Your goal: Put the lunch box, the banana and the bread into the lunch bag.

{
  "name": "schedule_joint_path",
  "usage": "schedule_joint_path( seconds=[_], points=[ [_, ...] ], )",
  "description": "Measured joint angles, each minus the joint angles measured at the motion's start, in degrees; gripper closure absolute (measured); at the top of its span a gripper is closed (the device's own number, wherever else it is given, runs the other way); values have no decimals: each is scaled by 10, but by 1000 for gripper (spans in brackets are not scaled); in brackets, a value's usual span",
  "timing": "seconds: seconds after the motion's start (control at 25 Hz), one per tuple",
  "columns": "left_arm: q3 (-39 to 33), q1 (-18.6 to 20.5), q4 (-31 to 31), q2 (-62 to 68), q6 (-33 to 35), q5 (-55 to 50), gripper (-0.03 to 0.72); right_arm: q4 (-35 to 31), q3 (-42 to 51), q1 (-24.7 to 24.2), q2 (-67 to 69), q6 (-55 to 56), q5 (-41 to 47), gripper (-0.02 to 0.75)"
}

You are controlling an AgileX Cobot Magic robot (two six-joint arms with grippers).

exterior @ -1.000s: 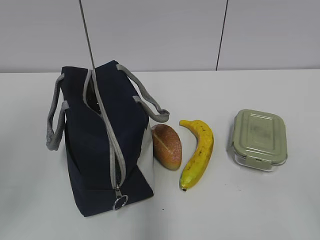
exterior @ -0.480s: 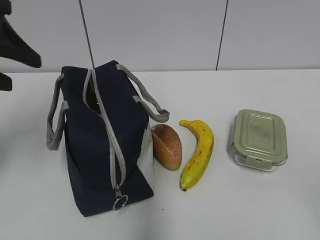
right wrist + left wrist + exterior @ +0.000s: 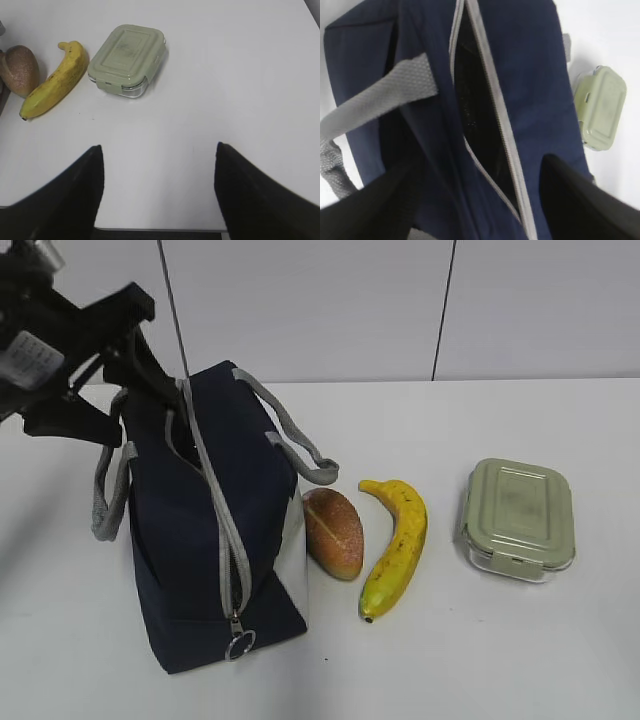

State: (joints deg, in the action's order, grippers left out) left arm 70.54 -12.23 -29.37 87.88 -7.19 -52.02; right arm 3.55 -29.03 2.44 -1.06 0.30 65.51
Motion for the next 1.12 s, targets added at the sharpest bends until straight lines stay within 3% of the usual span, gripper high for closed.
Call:
schedule_joint_path(
  seconds=[0.24,0.36,0.44,0.64,0.72,1.12],
  points=[
    [1,-4,45,21,0,10,204,0,0,0,0,0,0,227],
    [1,-4,60,22,0,10,248,0,0,0,0,0,0,227],
    [2,-4,63,22,0,10,314,0,0,0,0,0,0,227],
    [2,-5,63,28,9,11,596,0,0,0,0,0,0,226],
    [2,-10,63,36,30,16,676,0,0,0,0,0,0,226],
    [11,-35,61,69,124,52,690,0,0,0,0,0,0,227]
  ],
)
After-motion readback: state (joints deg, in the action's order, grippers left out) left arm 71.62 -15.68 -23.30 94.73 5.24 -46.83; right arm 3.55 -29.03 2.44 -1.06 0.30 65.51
